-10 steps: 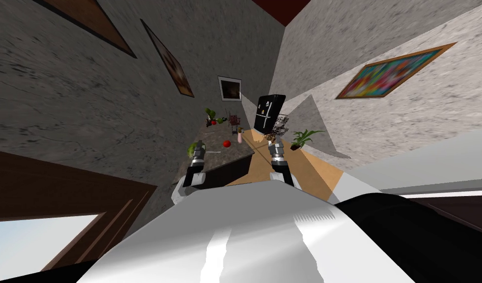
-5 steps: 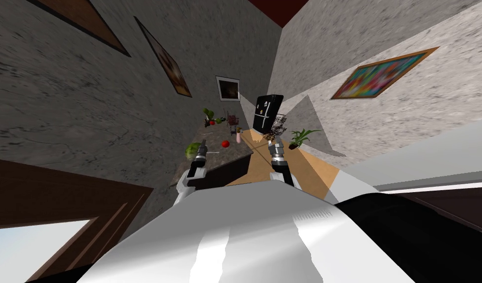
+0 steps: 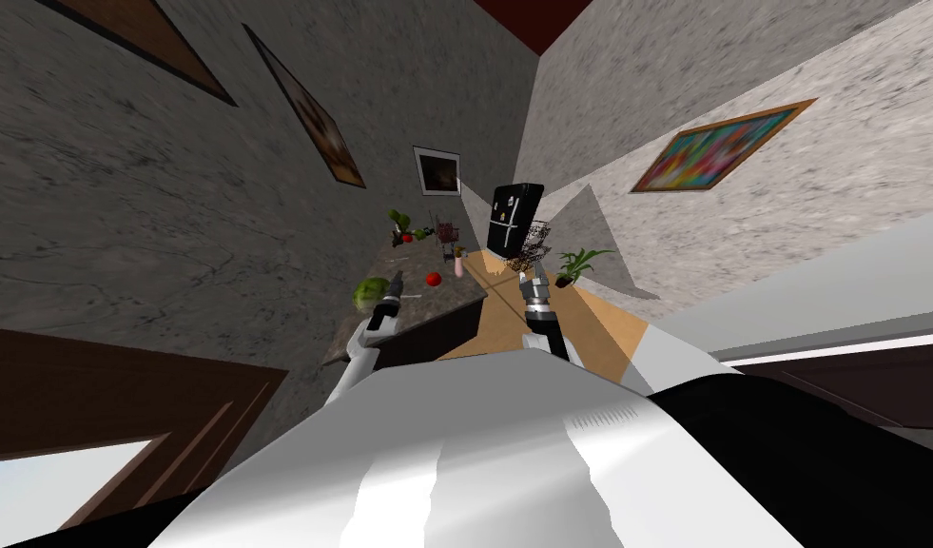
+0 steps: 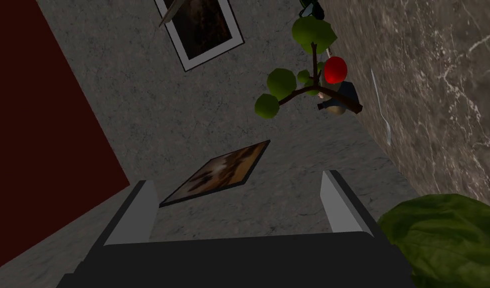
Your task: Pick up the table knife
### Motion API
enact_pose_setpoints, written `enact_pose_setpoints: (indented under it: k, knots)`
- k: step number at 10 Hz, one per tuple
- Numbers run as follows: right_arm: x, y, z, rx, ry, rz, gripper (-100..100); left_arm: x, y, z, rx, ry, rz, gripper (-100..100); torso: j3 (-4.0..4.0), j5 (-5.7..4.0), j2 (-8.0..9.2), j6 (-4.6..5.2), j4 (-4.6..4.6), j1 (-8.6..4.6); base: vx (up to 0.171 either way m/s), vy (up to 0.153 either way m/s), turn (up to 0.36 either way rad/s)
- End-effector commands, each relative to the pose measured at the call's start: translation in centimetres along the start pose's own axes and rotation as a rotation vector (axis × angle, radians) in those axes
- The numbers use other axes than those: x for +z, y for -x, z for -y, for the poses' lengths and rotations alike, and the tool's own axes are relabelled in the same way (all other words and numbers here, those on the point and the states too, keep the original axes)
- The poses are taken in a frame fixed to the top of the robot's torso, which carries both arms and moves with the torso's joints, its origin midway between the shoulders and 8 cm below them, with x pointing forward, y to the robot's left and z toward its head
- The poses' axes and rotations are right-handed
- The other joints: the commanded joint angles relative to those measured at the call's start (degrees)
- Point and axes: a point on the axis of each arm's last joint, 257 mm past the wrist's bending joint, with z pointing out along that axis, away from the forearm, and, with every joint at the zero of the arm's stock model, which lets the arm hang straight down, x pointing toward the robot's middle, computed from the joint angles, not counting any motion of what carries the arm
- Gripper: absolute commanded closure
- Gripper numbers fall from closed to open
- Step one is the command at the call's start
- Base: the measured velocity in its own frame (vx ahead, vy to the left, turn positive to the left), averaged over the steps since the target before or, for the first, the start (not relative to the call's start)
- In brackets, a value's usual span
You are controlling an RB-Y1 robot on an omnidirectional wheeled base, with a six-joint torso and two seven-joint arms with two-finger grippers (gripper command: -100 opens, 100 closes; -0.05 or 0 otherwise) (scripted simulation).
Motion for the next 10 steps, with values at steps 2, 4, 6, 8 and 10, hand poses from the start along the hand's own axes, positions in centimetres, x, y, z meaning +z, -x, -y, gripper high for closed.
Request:
enact_pose_setpoints:
  k: [2,4,6,8,10]
  knots:
    - [0.0,0.0,0.0,0.000,0.000,0.000,0,1.7,0.3,-1.8,0.028,0.068,-0.012,-100,0.00,0.00,0.01,-0.01,0.00,0.02,0.000,-0.009,-0.026]
    - [0.0,0.0,0.0,0.000,0.000,0.000,0,3.1,0.7,-3.2,0.052,0.124,-0.020,-100,0.00,0.00,0.00,-0.01,0.00,0.00,0.000,-0.013,-0.058]
    - [0.0,0.0,0.0,0.000,0.000,0.000,0,4.5,1.2,-4.7,0.076,0.185,-0.025,-100,0.00,0.00,-0.01,0.00,0.00,0.00,0.001,-0.013,-0.054]
    - [0.0,0.0,0.0,0.000,0.000,0.000,0,4.5,1.1,-6.9,0.074,0.249,-0.031,-100,-0.01,0.00,-0.01,0.00,0.00,-0.01,0.001,-0.006,-0.021]
    - [0.0,0.0,0.0,0.000,0.000,0.000,0,5.8,1.8,-8.0,0.096,0.310,-0.033,-100,0.01,-0.01,0.01,0.01,0.01,0.01,0.001,-0.010,-0.056]
